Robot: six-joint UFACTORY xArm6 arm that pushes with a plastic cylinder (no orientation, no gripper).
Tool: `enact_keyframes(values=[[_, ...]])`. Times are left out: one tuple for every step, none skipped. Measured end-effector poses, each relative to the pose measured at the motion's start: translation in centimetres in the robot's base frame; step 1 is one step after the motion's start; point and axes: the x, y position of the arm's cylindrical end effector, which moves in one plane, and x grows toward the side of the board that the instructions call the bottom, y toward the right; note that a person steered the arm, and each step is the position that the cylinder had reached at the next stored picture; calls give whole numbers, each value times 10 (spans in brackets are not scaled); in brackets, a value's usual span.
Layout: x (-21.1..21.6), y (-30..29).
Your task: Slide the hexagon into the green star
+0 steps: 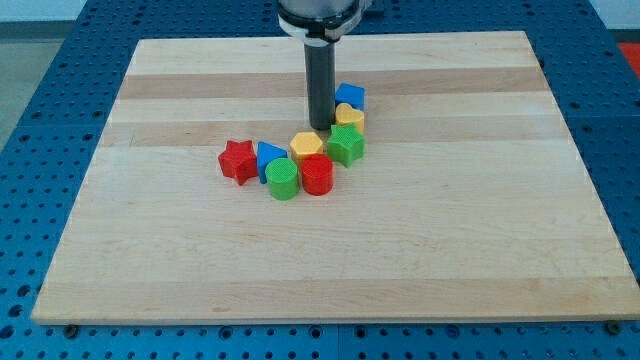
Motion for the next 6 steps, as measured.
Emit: enact_keyframes(values=[[-9,1],[6,-39],[21,-63],[48,-59],[61,-56],[73,-38]])
